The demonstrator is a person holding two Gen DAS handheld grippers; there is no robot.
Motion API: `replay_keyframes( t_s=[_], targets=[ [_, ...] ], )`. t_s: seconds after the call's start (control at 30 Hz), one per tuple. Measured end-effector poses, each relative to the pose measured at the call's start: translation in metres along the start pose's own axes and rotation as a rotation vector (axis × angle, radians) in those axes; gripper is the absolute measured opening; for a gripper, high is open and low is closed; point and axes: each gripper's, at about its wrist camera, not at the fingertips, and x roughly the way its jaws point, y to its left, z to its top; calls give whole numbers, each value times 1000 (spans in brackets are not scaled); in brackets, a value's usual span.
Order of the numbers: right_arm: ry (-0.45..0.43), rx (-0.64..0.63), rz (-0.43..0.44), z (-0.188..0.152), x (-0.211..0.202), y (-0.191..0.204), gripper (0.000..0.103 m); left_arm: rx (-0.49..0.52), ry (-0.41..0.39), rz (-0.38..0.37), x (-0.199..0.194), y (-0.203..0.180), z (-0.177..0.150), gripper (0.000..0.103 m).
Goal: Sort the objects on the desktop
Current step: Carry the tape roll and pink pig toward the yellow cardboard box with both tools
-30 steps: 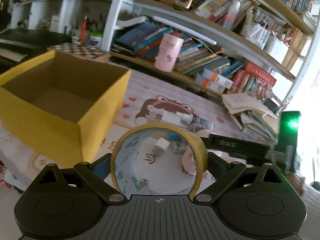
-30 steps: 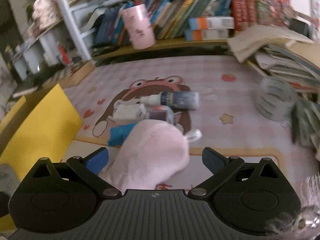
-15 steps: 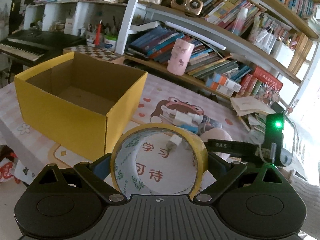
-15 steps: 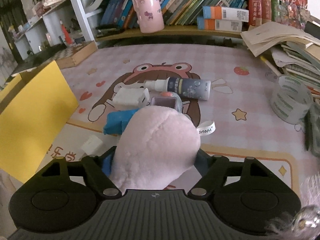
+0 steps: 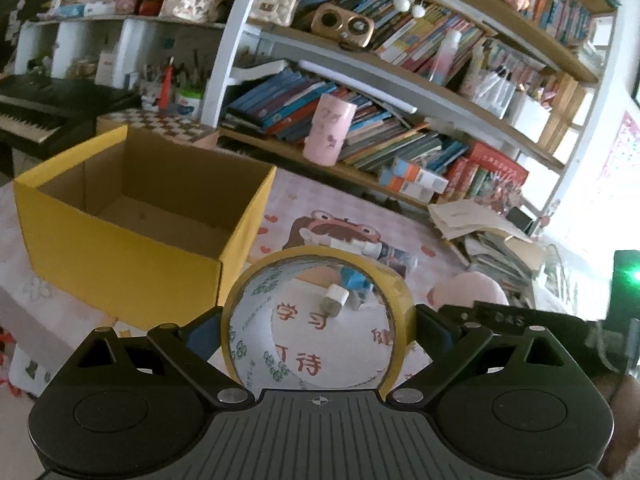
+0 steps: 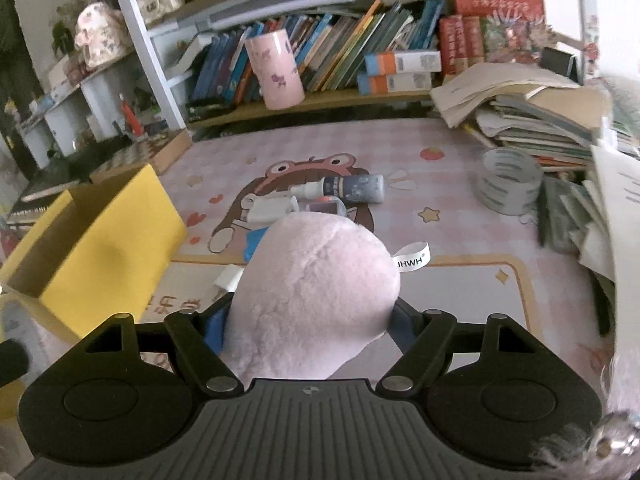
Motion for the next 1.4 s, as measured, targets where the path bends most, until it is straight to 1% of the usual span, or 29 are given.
replay_keyframes(
  t_s=[0.13, 0.27, 0.37, 0.6, 0.77, 0.87, 1.0, 1.17, 1.27, 1.4],
  targets=[
    [-46, -13, -24, -13, -22, 21, 74, -1, -10, -11, -7, 12, 2, 98],
    [-84, -32, -36, -27, -39, 44, 74, 20, -15, -23, -18, 25, 0, 98],
    [-94, -35, -42, -38, -47, 61, 74, 42, -4, -32, -26, 36, -3, 98],
    [-75, -36, -53, -68, -57, 104, 74, 36, 10, -9, -59, 73, -8, 98],
    [-72, -34, -73, -92, -65, 135, 74, 59, 20, 11, -84, 96, -17, 98],
    [-53, -31, -66, -108, -68, 154, 74, 72, 25, 27, -101, 110, -27, 98],
    [-23, -49, -44, -126, -71, 179, 74, 64, 43, 59, -119, 130, -37, 98],
    [8, -92, -8, -141, -77, 205, 74, 55, 67, 91, -133, 148, -46, 98],
    [4, -109, 1, -146, -83, 214, 74, 58, 70, 96, -137, 154, -47, 98],
    [-3, -119, 6, -149, -87, 220, 74, 86, 71, 101, -140, 155, -49, 98]
  ],
)
